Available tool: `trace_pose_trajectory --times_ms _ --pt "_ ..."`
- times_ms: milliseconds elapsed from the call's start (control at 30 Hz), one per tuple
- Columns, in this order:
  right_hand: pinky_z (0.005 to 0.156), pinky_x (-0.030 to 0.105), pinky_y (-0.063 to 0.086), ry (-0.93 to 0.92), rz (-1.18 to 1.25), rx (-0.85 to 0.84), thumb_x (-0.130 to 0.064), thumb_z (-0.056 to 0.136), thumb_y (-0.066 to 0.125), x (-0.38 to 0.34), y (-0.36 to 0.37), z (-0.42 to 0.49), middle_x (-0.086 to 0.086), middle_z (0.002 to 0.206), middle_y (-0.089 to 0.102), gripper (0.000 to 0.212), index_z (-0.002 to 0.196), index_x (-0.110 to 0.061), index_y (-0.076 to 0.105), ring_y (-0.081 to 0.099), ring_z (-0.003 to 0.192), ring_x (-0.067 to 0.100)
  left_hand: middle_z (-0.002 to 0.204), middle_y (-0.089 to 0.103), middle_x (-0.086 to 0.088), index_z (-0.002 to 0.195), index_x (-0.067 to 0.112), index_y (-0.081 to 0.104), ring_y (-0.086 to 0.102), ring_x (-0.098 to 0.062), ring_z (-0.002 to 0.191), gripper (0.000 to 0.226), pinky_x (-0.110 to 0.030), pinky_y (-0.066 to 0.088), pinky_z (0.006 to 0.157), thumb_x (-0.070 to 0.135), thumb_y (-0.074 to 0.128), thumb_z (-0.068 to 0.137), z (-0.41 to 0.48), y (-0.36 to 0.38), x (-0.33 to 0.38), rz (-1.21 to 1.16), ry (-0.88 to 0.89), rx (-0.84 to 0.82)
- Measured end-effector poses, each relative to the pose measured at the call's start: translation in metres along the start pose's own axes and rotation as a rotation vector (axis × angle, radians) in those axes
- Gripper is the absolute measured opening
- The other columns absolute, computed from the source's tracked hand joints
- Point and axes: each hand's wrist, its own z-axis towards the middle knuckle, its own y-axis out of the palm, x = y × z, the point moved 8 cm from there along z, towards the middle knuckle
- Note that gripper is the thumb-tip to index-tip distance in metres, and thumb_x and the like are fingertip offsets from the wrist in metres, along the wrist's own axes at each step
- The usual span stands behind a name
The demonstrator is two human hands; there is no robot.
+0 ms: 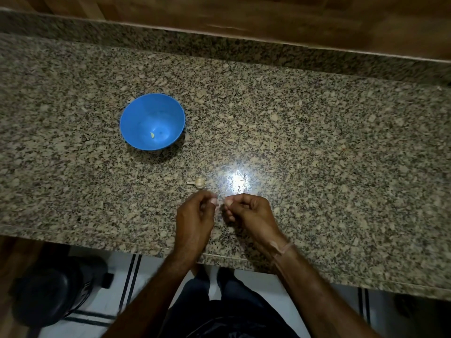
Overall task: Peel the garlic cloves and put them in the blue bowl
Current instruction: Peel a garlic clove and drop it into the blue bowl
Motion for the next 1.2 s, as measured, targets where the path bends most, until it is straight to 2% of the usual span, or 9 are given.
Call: trace_pose_trajectory --times_ms 67,267,400,567,633,700,767,967,1200 --pt "0.067 0.026 0.057 -0.056 -0.107 -0.023 -0.007 0.097 0.072 -0.003 0.002 0.0 0.021 0.082 0.072 0.014 0.102 0.006 0.076 0.065 0.072 0.022 0.09 0.073 0.012 0.099 0.022 0.073 0.066 0.002 0.085 0.01 -0.007 0.046 0.068 0.013 0.067 0.098 0.0 0.0 0.01 -0.074 0.05 -0.032" --pt "0.069 0.024 0.058 -0.104 -0.096 -0.045 -0.009 0.096 0.075 -0.008 0.006 -0.007 0.013 0.084 0.076 0.014 0.102 0.003 0.077 0.07 0.074 0.015 0.076 0.074 0.01 0.086 0.019 0.075 0.069 -0.002 0.074 0.011 -0.01 0.048 0.063 0.01 0.072 0.093 0.004 -0.005 0.011 -0.126 0.023 0.005" --pt "0.069 0.026 0.057 -0.261 -0.379 0.028 -0.016 0.096 0.075 -0.017 0.005 -0.007 0.005 0.081 0.076 0.011 0.088 -0.008 0.077 0.072 0.077 0.017 0.076 0.074 0.011 0.083 0.02 0.074 0.068 -0.001 0.072 0.013 -0.013 0.051 0.065 0.011 0.076 0.092 0.002 0.002 -0.002 -0.204 -0.082 -0.014" --pt "0.062 0.031 0.052 -0.162 -0.323 0.023 -0.013 0.099 0.07 -0.005 0.007 -0.007 0.006 0.072 0.071 0.019 0.085 0.0 0.071 0.063 0.064 0.013 0.073 0.074 0.005 0.08 0.016 0.074 0.068 -0.007 0.069 0.013 -0.018 0.054 0.065 0.008 0.076 0.09 -0.001 0.003 -0.009 -0.202 -0.093 -0.019" --pt "0.061 0.029 0.05 -0.381 -0.593 0.093 -0.013 0.097 0.07 -0.018 0.01 -0.014 -0.001 0.07 0.068 0.018 0.08 -0.01 0.068 0.061 0.065 0.012 0.069 0.072 -0.003 0.082 0.008 0.075 0.064 -0.015 0.062 0.011 -0.027 0.053 0.059 0.008 0.073 0.093 -0.002 0.015 -0.03 -0.353 -0.317 -0.1" --pt "0.059 0.036 0.047 -0.596 -0.852 0.097 -0.007 0.094 0.066 -0.027 0.022 -0.021 -0.001 0.07 0.061 0.018 0.078 -0.013 0.061 0.056 0.066 0.017 0.068 0.068 -0.007 0.087 0.004 0.075 0.058 -0.014 0.056 0.013 -0.026 0.049 0.052 0.006 0.067 0.097 -0.01 0.033 -0.049 -0.63 -0.664 -0.214" --pt "0.058 0.037 0.044 -0.67 -0.936 0.087 -0.004 0.093 0.063 -0.029 0.029 -0.022 0.001 0.07 0.058 0.018 0.078 -0.013 0.057 0.053 0.066 0.021 0.068 0.067 -0.005 0.089 0.005 0.074 0.057 -0.01 0.054 0.016 -0.022 0.049 0.049 0.004 0.061 0.1 -0.017 0.042 -0.054 -0.757 -0.828 -0.25" --pt "0.057 0.015 0.038 -0.245 -0.563 -0.015 -0.021 0.103 0.063 -0.011 0.023 -0.007 -0.001 0.069 0.06 0.03 0.076 -0.009 0.063 0.05 0.062 0.004 0.078 0.074 -0.008 0.082 0.012 0.07 0.069 -0.021 0.072 0.013 -0.033 0.056 0.067 0.009 0.071 0.095 -0.017 0.012 -0.03 -0.436 -0.27 0.028" --pt "0.063 0.024 0.04 -0.18 -0.45 -0.075 -0.023 0.108 0.054 0.002 0.036 -0.013 -0.002 0.072 0.055 0.032 0.082 -0.004 0.059 0.049 0.067 0.007 0.068 0.058 0.005 0.082 0.016 0.057 0.053 -0.009 0.064 0.023 -0.022 0.039 0.058 0.016 0.056 0.105 -0.015 0.002 -0.008 -0.03 0.115 -0.076"
